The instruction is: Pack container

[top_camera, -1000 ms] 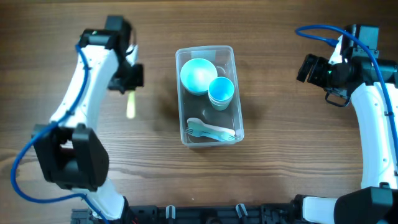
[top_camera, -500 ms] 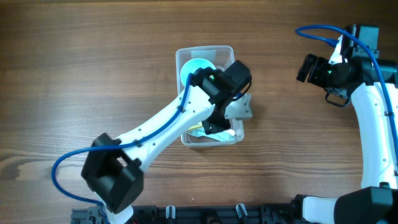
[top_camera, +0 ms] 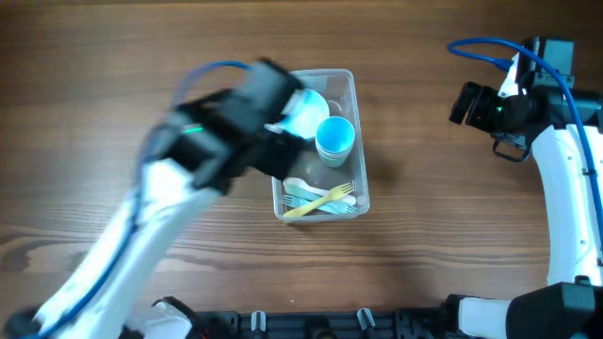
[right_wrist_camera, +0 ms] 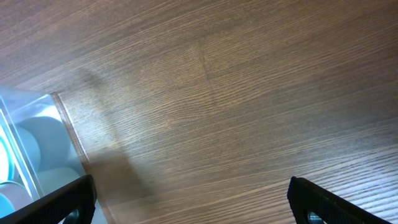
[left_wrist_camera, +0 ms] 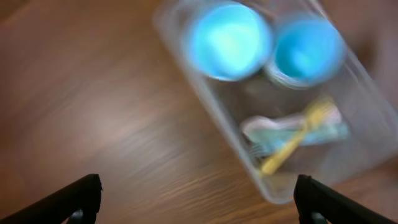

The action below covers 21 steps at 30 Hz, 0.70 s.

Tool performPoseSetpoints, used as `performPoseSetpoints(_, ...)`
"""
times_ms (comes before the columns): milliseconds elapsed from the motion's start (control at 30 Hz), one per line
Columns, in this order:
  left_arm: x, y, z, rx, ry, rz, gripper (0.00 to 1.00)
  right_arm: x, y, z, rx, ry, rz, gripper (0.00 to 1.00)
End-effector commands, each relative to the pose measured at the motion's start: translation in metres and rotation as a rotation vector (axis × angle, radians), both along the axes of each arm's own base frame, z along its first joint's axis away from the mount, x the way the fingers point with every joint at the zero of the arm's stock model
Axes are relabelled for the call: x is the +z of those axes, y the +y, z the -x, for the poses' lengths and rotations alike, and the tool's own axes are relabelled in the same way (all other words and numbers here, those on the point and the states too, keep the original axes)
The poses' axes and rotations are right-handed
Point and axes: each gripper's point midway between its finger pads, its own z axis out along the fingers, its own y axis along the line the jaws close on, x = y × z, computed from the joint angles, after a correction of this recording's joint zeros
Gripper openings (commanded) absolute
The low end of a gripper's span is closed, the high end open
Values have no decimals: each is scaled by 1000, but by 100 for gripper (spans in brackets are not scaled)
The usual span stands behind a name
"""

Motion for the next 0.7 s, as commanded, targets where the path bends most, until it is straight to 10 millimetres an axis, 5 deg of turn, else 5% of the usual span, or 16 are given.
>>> performPoseSetpoints(0,27,116,10,658,-49,181,100,-1,-1,0,-16,0,-11,100)
performPoseSetpoints(67,31,167,21,843,-57,217,100,-1,-1,0,-15,0,-11,100)
performPoseSetpoints(200,29,201,29,971,-51,205,100,-1,-1,0,-16,0,-11,100)
performPoseSetpoints(533,29,204,30,982,-52,205,100,-1,0,-1,-13,-1,-11,100)
performPoseSetpoints(667,29,204,30,982,-52,205,100,45,10,12,11,-138,5,100)
